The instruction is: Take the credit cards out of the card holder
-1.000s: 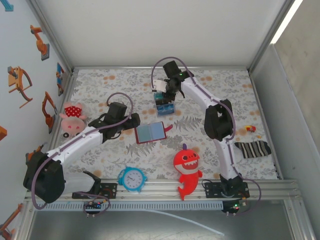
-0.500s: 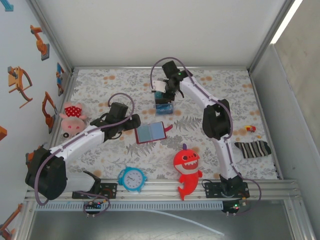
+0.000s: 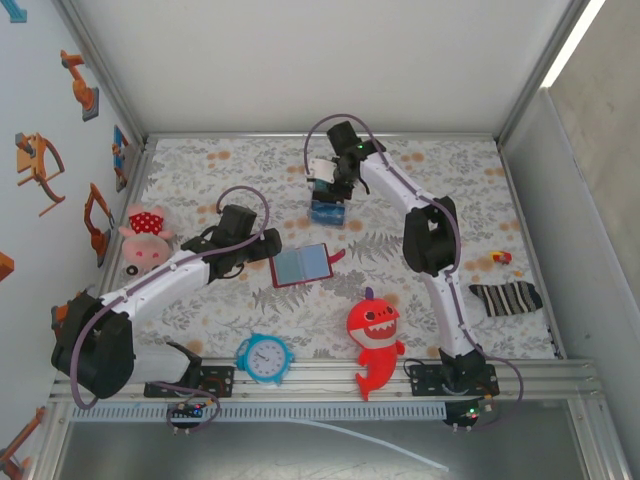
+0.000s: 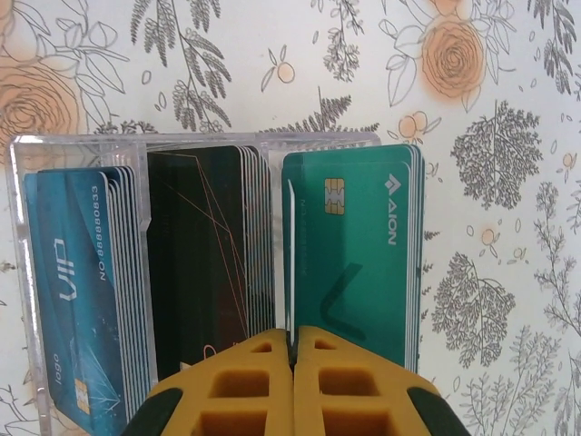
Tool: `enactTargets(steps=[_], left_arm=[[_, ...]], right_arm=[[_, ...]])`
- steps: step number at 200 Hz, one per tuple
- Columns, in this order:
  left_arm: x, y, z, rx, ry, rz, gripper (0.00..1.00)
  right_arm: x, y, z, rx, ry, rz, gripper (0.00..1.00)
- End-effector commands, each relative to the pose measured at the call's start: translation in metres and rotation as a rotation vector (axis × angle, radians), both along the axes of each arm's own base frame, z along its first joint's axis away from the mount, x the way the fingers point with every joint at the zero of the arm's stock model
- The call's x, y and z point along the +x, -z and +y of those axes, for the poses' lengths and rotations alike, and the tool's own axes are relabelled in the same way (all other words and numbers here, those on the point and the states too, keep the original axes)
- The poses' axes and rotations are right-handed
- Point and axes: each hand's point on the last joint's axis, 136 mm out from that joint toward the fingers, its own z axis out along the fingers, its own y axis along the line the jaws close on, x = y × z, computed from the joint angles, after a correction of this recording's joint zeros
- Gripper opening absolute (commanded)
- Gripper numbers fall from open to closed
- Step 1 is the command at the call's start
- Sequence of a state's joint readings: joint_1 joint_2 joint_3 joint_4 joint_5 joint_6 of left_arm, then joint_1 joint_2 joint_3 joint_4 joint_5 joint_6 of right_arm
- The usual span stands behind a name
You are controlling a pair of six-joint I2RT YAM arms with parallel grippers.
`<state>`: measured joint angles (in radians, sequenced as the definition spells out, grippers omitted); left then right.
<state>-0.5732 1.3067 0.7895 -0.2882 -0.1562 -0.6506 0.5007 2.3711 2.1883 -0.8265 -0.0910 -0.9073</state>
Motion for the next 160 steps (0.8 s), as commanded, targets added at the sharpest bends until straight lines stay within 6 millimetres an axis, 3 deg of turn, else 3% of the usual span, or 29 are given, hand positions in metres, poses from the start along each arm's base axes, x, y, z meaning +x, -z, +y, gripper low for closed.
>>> enactTargets(steps=[1, 46, 127, 160], left_arm=[[0.004, -0.006, -0.003, -0.017, 0.0, -0.003, 0.95], [0.003, -0.006, -0.003, -0.022, 0.004, -0.005, 0.95], [0.001, -0.012, 0.003, -0.037, -0.023, -0.032, 0.95], [0.001, -0.014, 0.009, -0.04, -0.054, -0.052, 0.92]], right_arm=[[0.004, 0.004, -0.008, -0.015, 0.05, 0.013, 0.05], [0.007, -0.019, -0.004, 0.042, 0.093, -0.006, 0.16], [-0.001, -0.108, 0.005, 0.312, 0.25, -0.067, 0.24], [-0.017, -0.128, 0.002, 0.463, 0.397, -0.021, 0.29]])
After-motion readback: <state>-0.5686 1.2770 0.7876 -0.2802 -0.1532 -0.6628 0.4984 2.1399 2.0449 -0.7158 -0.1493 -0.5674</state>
